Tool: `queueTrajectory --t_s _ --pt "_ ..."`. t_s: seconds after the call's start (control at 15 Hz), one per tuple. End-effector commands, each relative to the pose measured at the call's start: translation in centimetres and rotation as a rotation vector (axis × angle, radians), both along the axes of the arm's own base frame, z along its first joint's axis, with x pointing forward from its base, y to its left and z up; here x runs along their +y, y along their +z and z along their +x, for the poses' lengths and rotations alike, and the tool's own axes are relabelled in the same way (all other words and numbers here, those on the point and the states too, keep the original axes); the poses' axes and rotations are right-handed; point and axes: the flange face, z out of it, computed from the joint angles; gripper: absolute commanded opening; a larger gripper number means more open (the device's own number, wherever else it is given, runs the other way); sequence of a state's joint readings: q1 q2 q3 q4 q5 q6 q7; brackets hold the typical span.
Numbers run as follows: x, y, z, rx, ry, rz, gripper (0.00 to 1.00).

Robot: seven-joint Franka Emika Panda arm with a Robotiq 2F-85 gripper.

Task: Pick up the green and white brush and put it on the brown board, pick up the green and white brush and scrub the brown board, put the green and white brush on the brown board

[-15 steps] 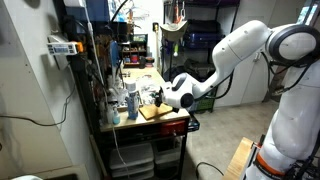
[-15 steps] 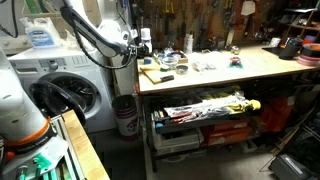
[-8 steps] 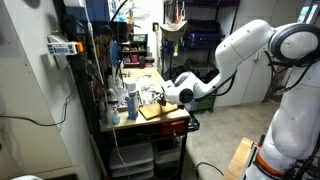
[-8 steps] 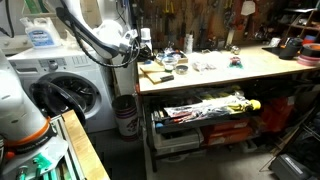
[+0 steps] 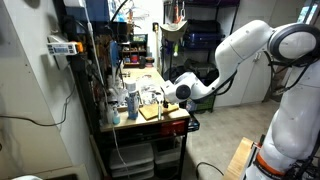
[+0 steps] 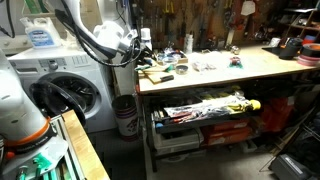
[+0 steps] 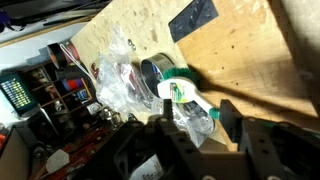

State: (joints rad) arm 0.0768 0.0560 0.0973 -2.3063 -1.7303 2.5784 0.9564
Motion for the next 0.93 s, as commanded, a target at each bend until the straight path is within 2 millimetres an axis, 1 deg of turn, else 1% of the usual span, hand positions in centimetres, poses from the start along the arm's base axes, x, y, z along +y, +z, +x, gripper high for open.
queueTrajectory --t_s 0.0,0.13,0.2,0.33,0.4,0.53,0.6,0.87 --pt "-0.7 0.3 -0.4 0.099 -0.01 0.037 0.85" --pt "-1.1 0.8 -0.3 0.146 -0.043 0.046 0.99" --pt "-1.2 1.1 -0.2 0.157 -0.061 0.054 1.0" --pt "-1.5 2.1 0.2 0.179 -0.109 0.085 1.0" --pt "-1.5 2.9 0.4 0.172 -0.135 0.116 1.0" --pt "-1.8 4.9 0.9 0.142 -0.238 0.223 1.0" --pt "-1.6 6.3 1.1 0.12 -0.261 0.288 1.0" --pt "-0.6 10.9 2.2 0.093 -0.39 0.513 1.0"
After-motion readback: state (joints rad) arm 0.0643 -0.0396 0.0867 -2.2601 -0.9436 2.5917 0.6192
